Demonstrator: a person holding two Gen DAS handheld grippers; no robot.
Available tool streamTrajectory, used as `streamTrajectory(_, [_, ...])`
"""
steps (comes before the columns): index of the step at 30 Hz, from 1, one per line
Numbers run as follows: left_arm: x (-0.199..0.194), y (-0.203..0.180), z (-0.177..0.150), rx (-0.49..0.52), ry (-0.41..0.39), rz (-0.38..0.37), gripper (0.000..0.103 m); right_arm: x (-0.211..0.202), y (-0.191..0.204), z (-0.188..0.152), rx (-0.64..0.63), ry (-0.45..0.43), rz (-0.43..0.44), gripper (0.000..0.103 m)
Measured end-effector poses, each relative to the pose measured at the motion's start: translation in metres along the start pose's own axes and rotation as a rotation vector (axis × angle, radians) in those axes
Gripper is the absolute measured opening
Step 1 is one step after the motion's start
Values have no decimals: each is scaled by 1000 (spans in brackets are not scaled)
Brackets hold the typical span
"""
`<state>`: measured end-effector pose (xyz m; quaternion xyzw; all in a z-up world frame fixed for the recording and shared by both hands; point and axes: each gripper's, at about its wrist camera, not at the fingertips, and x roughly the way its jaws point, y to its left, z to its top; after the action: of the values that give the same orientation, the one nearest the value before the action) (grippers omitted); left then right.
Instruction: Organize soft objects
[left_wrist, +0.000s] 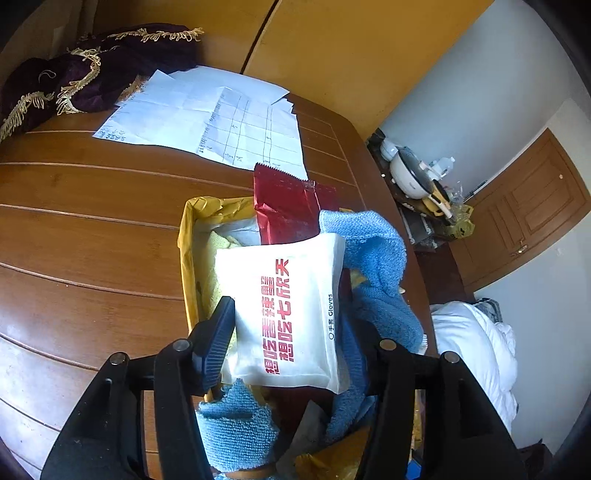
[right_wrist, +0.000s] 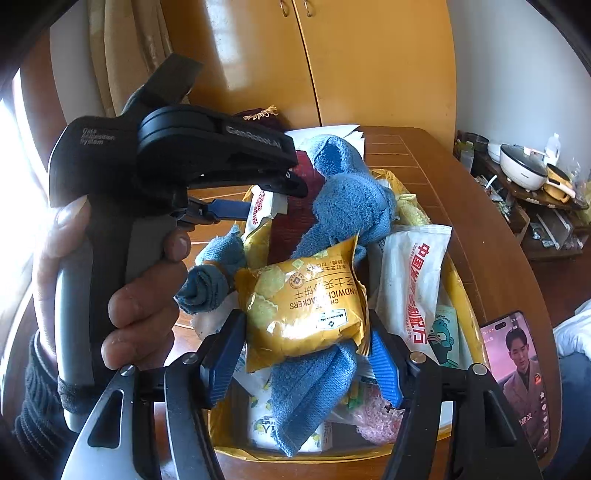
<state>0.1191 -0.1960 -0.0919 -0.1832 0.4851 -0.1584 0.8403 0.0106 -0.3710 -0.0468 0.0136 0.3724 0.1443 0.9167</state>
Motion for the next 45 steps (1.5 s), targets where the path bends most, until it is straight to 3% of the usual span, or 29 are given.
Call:
streamTrajectory(6, [-6, 6, -2, -34, 7, -123, 68, -14, -6, 2, 35, -44, 22, 72])
streamTrajectory(9, [-10, 4, -5, -29, 11, -153, 69, -20, -7, 1, 49, -63, 40, 73])
streamTrajectory(12, [-22, 4, -7, -32, -8, -180, 70, -25, -7, 1, 59, -81, 51, 74])
streamTrajectory(14, [-30, 3, -10, -25, -39, -181, 78, -27, -8, 1, 65, -91, 59, 75])
streamTrajectory(18, [-31, 2, -11, -19, 9, -208, 81, -28, -8, 3, 72, -97, 66, 76])
streamTrajectory(22, [-51, 9, -17, -51, -66, -201, 81, -31, -9, 3, 78, -105, 73, 76])
streamTrajectory(29, [-106, 13, -56, -17, -252, -81, 81, -32, -7, 2, 94, -103, 74, 76])
streamTrajectory(33, [-127, 18, -80, -16, -341, 72, 81, -35, -8, 2, 119, -103, 85, 76])
streamTrajectory(35, [-128, 21, -87, -15, -339, 122, 81, -34, -6, 2, 117, -93, 72, 76])
streamTrajectory(39, [-121, 20, -92, 14, -300, 152, 81, -29, -5, 2, 118, -77, 69, 76])
streamTrajectory(45, [-120, 11, -98, 42, -322, 211, 81, -27, -6, 4, 121, -75, 71, 76])
